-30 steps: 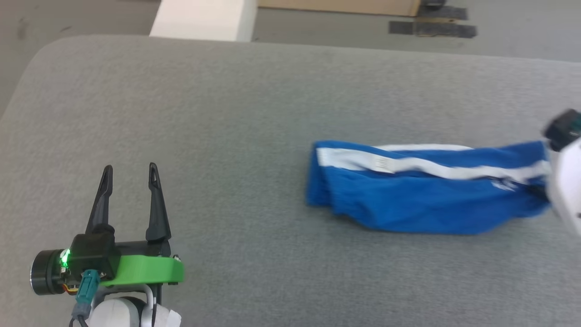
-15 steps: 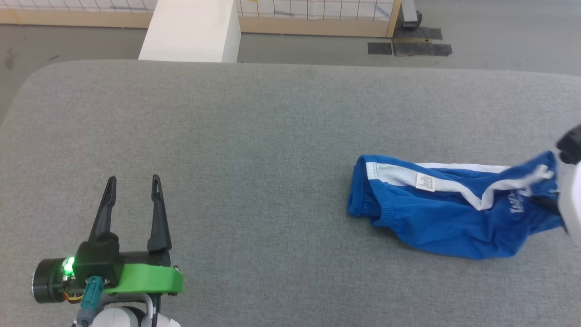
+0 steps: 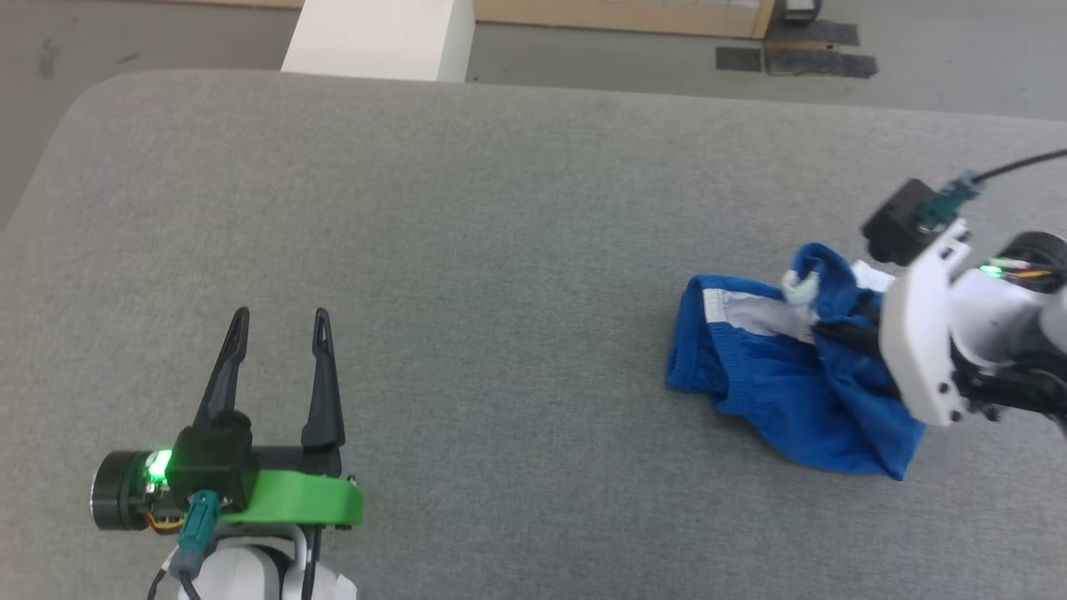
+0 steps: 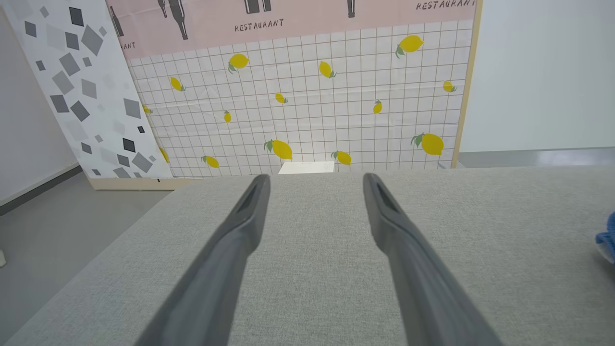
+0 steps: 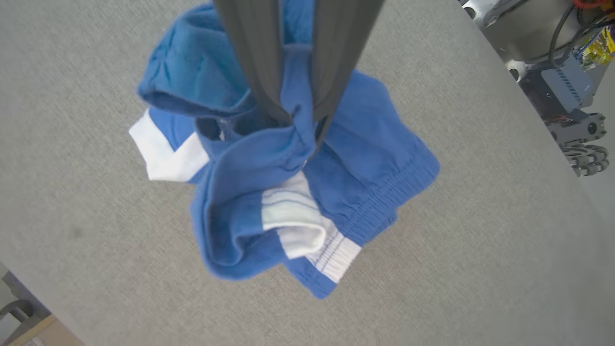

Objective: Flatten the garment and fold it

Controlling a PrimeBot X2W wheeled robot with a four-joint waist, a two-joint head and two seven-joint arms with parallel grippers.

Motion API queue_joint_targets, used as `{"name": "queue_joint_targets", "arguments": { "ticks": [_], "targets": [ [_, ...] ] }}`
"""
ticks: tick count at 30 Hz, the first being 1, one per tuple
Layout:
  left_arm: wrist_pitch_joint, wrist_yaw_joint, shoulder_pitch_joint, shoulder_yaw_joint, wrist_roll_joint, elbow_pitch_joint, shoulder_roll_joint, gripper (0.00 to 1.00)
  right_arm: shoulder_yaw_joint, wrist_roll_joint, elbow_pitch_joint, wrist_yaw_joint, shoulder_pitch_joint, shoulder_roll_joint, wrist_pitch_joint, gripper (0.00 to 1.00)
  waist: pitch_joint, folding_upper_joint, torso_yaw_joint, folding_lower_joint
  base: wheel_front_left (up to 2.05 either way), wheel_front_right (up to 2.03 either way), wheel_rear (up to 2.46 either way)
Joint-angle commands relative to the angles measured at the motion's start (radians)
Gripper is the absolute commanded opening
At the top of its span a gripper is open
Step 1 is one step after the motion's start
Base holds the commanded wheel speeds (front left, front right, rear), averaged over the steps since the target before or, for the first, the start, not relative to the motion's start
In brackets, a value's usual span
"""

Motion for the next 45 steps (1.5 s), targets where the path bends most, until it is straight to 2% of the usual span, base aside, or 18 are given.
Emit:
{"name": "queue_joint_targets", "arguments": {
  "ticks": [1, 6, 11, 16, 20, 21, 22, 27, 33, 39, 42, 45],
  "targets": [
    [-0.004, -0.003, -0.026, -0.003, 0.001, 0.003, 0.0, 1.0, 0.001, -0.013, 0.011, -0.001, -0.021, 0.029, 0.009, 0.0, 0.034, 0.0, 0.036, 0.0, 0.0, 0.0, 0.0],
    [-0.004, 0.001, -0.05, -0.015, -0.002, 0.01, -0.004, 1.0, 0.029, -0.032, 0.07, -0.001, -0.052, 0.108, 0.038, 0.0, 0.063, 0.0, 0.071, 0.0, 0.0, 0.0, 0.0],
    [-0.004, 0.006, -0.071, -0.027, -0.009, 0.013, -0.008, 1.0, 0.054, -0.013, 0.179, -0.001, -0.059, 0.19, 0.059, 0.0, 0.098, 0.0, 0.097, 0.0, 0.0, 0.0, 0.0],
    [-0.004, 0.01, -0.088, -0.038, -0.012, 0.02, -0.012, 1.0, 0.147, -0.039, 0.228, -0.001, -0.053, 0.219, 0.088, 0.0, 0.117, 0.0, 0.107, 0.0, 0.0, 0.0, 0.0],
    [-0.004, 0.014, -0.088, -0.033, -0.012, 0.029, -0.013, 1.0, 0.17, -0.04, 0.235, -0.001, -0.056, 0.225, 0.05, 0.0, 0.105, 0.0, 0.095, 0.0, 0.0, 0.0, 0.0],
    [-0.004, 0.013, -0.087, -0.032, -0.011, 0.032, -0.013, 1.0, 0.173, -0.044, 0.233, -0.001, -0.06, 0.224, 0.033, 0.46, 0.1, 0.0, 0.091, 0.0, 0.0, 0.0, 0.0],
    [-0.004, 0.013, -0.085, -0.031, -0.009, 0.035, -0.013, 1.0, 0.176, -0.048, 0.226, -0.001, -0.063, 0.222, 0.01, 1.0, 0.089, 0.0, 0.085, 0.0, 0.0, 0.0, 0.0],
    [-0.004, 0.013, -0.062, -0.016, -0.006, 0.043, -0.006, 1.0, 0.172, -0.067, 0.158, -0.001, -0.071, 0.181, -0.138, 1.0, 0.032, 0.0, 0.047, 0.0, 0.0, 0.0, 0.0],
    [-0.004, 0.014, -0.027, -0.004, 0.0, 0.038, 0.006, 1.0, 0.086, -0.143, 0.099, -0.001, -0.054, 0.115, -0.395, 1.0, -0.023, 0.0, -0.017, 0.0, 0.0, 0.0, 0.0],
    [-0.004, 0.013, 0.003, 0.003, 0.003, 0.041, 0.021, 1.0, -0.113, -0.26, 0.144, -0.001, 0.031, 0.129, -0.667, 1.0, -0.071, 0.0, -0.093, 0.0, 0.0, 0.0, 0.0],
    [-0.004, 0.013, 0.013, 0.001, 0.005, 0.043, 0.026, 1.0, -0.244, -0.35, 0.181, -0.001, 0.106, 0.171, -0.786, 1.0, -0.089, 0.0, -0.129, 0.0, 0.0, 0.0, 0.0],
    [-0.004, 0.014, 0.022, -0.001, 0.007, 0.045, 0.029, 1.0, -0.386, -0.46, 0.203, -0.001, 0.183, 0.224, -0.839, 1.0, -0.104, 0.0, -0.158, 0.0, 0.0, 0.0, 0.0]
  ]
}}
